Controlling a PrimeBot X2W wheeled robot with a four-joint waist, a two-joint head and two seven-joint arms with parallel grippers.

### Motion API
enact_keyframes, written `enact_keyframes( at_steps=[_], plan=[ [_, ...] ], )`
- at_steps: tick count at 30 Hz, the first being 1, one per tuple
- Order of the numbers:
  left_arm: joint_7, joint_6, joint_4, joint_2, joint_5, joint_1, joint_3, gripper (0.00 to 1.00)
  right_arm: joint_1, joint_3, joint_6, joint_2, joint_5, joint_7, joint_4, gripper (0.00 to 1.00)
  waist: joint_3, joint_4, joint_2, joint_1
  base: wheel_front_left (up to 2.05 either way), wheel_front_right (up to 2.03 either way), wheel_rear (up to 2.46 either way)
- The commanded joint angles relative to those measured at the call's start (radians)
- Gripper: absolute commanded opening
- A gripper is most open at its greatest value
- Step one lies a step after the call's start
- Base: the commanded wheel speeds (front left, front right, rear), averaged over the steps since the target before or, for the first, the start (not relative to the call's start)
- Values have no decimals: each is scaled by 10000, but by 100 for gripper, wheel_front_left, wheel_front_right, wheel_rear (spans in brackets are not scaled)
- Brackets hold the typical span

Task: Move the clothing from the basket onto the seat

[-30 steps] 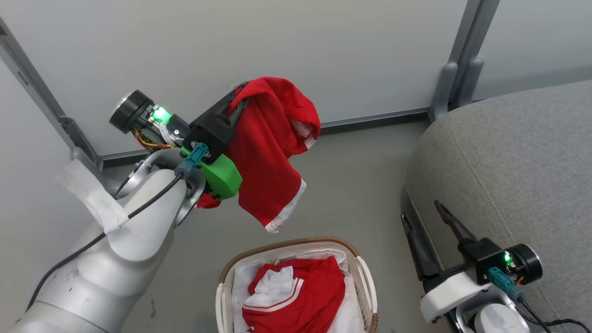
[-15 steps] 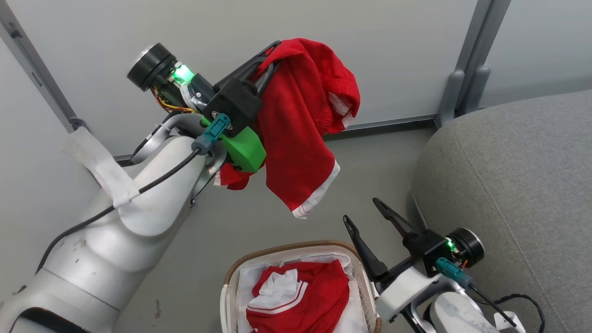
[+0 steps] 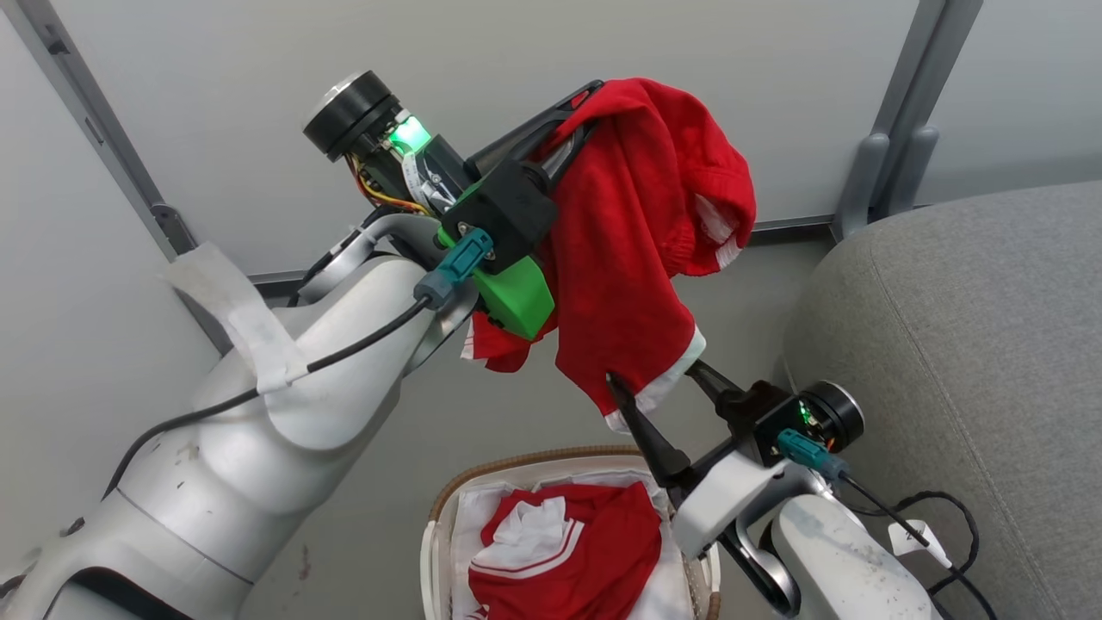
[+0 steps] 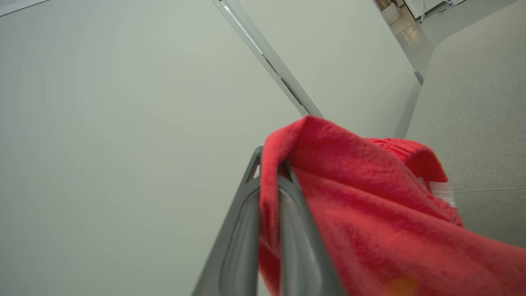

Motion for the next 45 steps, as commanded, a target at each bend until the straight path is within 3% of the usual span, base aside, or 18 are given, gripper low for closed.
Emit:
enact_keyframes(
  at_steps=[1,4,5,6,7,8,10,20,23,25,26,27,28,29,45],
  plan=[
    [39,5,-113,-13,-127,12,-11,0,-207,132,-3,-30,147,-49,-13,100,15,27,0,0,0,0,0],
    [31,29,-199,-4,-223,182,-41,0,-412,230,-3,-39,350,-49,-139,100,40,48,0,0,0,0,0],
    [30,45,-216,3,-228,242,-57,0,-452,231,-3,-39,414,-49,-153,91,46,51,0,0,0,0,0],
    [34,59,-218,2,-250,291,-70,0,-497,228,-3,-39,452,-49,-144,54,52,55,0,0,0,0,0],
    [34,74,-220,-5,-285,343,-66,0,-556,251,-3,-34,486,-49,-141,40,63,60,0,0,0,0,0],
    [29,105,-221,-12,-322,407,-59,0,-602,315,-3,-30,485,-49,-142,16,71,63,0,0,0,0,0],
    [22,165,-178,14,-400,546,-58,0,-674,353,-3,-38,457,-49,-161,0,84,59,0,0,0,0,0],
    [-100,491,144,-52,-1056,1464,267,0,-548,96,-3,-36,231,-49,-503,0,165,-72,0,0,0,0,0],
    [-152,566,279,-142,-1332,1876,396,15,-502,-105,-3,-33,146,-49,-603,0,180,-109,0,0,0,0,0],
    [-179,623,357,-202,-1459,2169,468,19,-495,-315,-3,-35,74,-49,-717,0,189,-131,0,0,0,0,0],
    [-193,661,400,-245,-1536,2336,528,26,-471,-438,-3,-35,25,-49,-777,0,193,-139,0,0,0,0,0],
    [-200,697,437,-283,-1579,2480,574,47,-460,-532,-3,-35,-3,-49,-838,0,198,-145,0,0,0,0,0],
    [-194,710,438,-333,-1636,2657,666,79,-443,-664,-3,-32,-69,-49,-896,0,205,-149,0,0,0,0,0],
    [-187,731,396,-363,-1678,2806,747,100,-429,-768,-3,-33,-97,-49,-940,0,210,-150,0,0,0,0,0],
    [-173,592,264,-1103,-1731,5811,2545,100,-19,-2347,-3,-33,-806,-49,-1533,0,192,-202,0,0,0,0,0]
  ],
)
